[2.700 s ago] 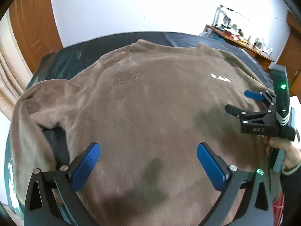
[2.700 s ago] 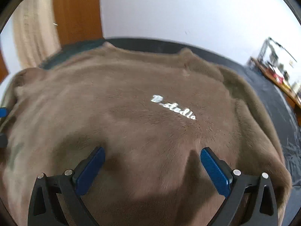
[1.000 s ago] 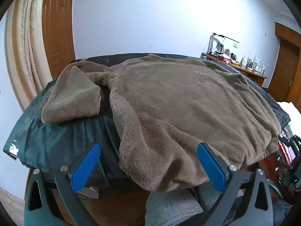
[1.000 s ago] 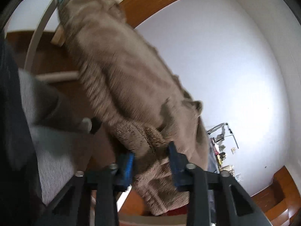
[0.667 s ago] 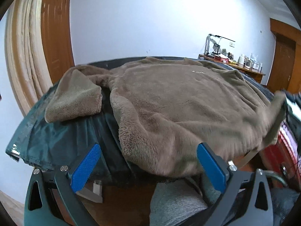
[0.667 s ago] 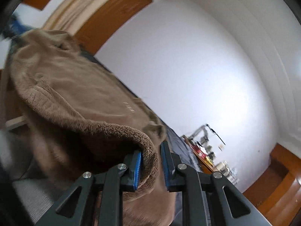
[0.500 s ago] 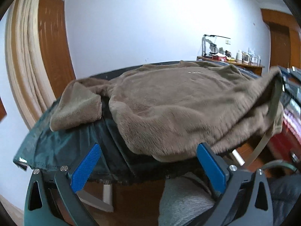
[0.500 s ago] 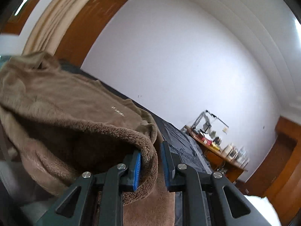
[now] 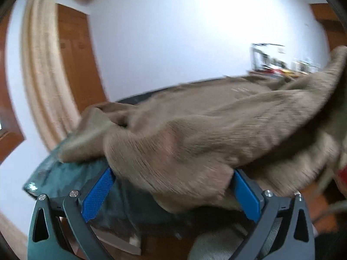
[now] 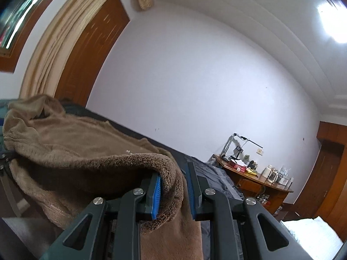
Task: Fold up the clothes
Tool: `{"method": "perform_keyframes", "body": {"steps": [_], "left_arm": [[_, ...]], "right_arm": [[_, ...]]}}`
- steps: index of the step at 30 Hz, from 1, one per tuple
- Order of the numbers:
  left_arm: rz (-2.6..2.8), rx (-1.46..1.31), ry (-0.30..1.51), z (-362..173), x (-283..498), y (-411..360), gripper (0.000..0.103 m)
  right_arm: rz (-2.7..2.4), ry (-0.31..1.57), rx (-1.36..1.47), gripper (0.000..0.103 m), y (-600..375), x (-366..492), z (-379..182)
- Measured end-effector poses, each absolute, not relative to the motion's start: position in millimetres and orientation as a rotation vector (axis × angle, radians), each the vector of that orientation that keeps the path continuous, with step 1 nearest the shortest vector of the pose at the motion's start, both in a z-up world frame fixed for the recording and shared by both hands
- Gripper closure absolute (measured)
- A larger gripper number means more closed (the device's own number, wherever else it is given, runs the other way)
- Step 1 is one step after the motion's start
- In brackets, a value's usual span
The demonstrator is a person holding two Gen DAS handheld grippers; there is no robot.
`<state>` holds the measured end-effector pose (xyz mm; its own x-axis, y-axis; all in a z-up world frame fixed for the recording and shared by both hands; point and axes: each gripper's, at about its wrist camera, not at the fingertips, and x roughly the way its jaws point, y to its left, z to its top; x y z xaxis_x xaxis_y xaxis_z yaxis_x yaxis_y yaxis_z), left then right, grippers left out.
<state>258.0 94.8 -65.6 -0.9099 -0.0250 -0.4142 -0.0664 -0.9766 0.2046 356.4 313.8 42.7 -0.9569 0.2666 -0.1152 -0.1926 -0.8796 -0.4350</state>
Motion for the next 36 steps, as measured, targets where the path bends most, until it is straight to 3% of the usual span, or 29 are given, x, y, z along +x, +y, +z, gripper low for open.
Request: {"method": "perform_keyframes", "body": {"steps": [5,9,13,17,25,30,36], "left_arm": [[3.159,-0.557,0.243,-30,267,59,0.000],[3.242,-0.364,0.327,7,296,35,0.000],[3.215,-0.360,0.426,21,313,14,0.000],[3.050,-0.483,0.593,6,314,8,0.000],[2.732,-0.582,1.002,-62,322,32,0.000],[2.616,-0.611,1.039,-83,322,42,0.000],[2.517,-0.627,1.027,-92,325,52,0.000]], "right_arm": [[2.819,-0.591,-0.255,0.082,318,359,45],[2.810,-0.661,-0.293,0.082,313,354,36],[2.791,-0.733,-0.288,0.082,304,359,34],[2.801,-0.754,-0.348,0.082,305,364,34],[2.841,-0.810,-0.744,0.082,314,374,-9],[2.814,-0.877,-0.979,0.082,324,381,-37],[2.782,-0.793,-1.068,0.082,351,393,-45]]}}
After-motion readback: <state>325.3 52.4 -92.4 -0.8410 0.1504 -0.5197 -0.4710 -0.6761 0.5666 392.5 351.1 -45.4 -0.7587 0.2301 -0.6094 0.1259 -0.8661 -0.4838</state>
